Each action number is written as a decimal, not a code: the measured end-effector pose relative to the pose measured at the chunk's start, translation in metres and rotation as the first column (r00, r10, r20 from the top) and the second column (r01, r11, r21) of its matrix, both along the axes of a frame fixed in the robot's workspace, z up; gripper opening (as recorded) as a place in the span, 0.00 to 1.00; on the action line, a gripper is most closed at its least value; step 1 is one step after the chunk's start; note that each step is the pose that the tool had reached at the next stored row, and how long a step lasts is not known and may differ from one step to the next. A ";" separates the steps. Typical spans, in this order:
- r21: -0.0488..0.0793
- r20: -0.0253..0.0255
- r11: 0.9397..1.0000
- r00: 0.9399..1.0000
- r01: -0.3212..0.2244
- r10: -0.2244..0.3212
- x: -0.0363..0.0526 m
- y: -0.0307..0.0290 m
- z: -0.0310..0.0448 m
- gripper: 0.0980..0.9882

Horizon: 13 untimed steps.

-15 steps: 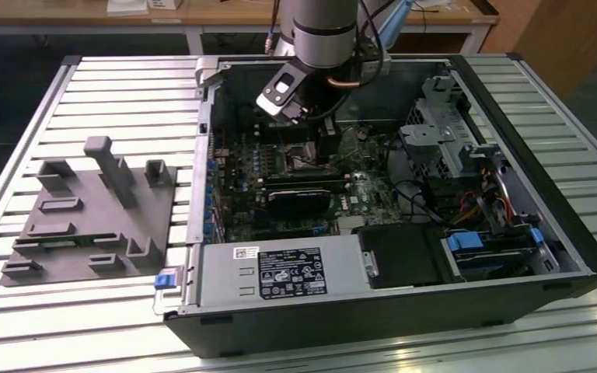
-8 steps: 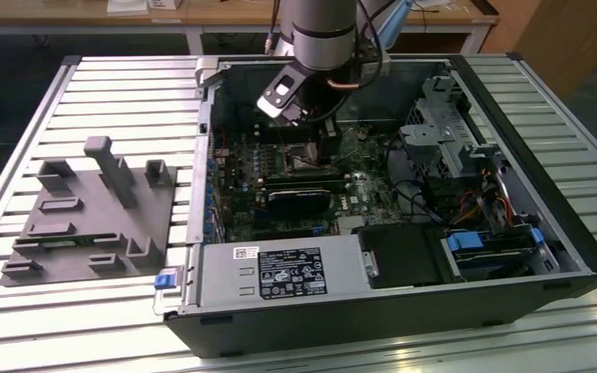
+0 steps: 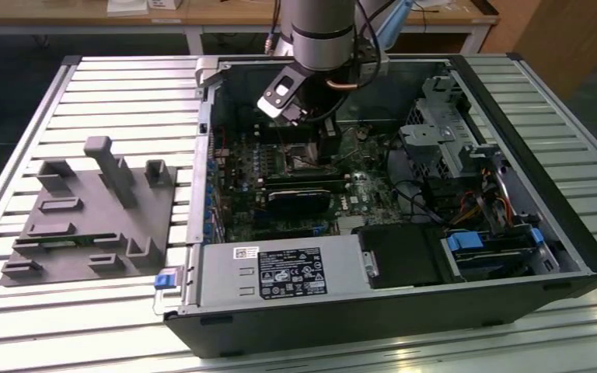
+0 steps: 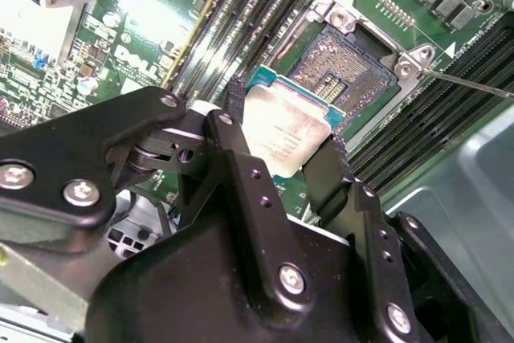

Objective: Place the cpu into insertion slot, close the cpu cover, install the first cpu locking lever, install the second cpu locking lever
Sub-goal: 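Place the cpu into insertion slot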

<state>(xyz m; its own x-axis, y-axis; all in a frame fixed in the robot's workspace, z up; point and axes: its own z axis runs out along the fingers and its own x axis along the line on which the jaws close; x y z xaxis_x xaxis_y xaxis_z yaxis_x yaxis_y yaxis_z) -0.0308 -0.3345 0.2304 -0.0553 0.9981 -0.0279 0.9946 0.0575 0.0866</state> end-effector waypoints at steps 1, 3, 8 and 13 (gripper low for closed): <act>-0.001 0.000 1.000 1.000 0.000 0.000 0.0000 0.0013 -0.0001 0.50; -0.001 0.000 1.000 1.000 0.000 0.000 -0.0005 0.0035 -0.0004 0.50; -0.002 0.000 1.000 1.000 0.015 -0.015 -0.0062 0.0045 -0.0022 0.50; -0.002 0.000 1.000 1.000 0.028 -0.028 -0.0113 0.0074 -0.0048 0.50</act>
